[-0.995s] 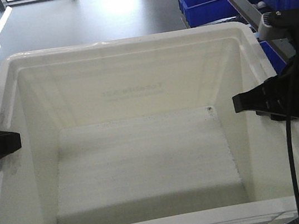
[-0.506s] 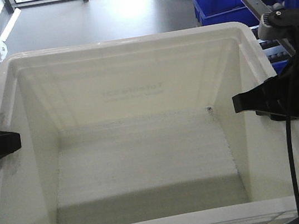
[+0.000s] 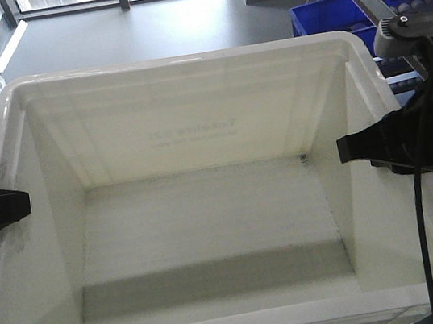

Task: Move bin from left to right shelf
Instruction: 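Hold the tote with both grippers while the base turns away, then hold the tote with both grippers while driving to the other shelf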

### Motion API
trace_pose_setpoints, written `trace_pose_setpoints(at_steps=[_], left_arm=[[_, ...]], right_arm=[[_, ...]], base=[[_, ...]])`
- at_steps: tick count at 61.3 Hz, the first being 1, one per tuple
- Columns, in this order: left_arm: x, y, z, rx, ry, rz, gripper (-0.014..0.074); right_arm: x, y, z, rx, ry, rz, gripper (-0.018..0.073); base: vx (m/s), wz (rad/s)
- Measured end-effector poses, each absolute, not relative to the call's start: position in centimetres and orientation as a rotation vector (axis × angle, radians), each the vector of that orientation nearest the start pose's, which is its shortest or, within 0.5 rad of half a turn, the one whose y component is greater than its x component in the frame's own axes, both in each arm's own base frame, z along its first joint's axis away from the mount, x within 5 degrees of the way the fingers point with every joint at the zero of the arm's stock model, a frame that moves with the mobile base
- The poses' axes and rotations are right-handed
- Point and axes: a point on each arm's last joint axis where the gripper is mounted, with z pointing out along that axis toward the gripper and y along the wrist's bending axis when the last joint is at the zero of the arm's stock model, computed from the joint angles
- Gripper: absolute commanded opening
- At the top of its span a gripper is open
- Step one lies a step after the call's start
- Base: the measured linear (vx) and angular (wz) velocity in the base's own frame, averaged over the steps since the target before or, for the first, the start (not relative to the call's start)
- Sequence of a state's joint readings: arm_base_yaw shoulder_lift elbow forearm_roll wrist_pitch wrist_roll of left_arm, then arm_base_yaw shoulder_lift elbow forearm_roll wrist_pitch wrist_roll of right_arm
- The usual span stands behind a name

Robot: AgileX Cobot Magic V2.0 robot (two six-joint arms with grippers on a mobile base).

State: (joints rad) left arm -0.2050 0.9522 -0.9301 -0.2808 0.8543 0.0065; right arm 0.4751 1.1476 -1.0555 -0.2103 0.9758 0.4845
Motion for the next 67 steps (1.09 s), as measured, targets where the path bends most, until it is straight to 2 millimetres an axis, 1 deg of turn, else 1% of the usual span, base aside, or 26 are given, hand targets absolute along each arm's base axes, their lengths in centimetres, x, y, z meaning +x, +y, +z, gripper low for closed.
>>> trace_pose_setpoints(at_steps=[67], left_arm=[[17.27,-5.55,35.18,0.134,2.356,-0.438,0.0073]], right_arm=[[20.35,8.68,34.32,-0.071,2.522,0.116,0.0036]], base=[[0.38,0.04]])
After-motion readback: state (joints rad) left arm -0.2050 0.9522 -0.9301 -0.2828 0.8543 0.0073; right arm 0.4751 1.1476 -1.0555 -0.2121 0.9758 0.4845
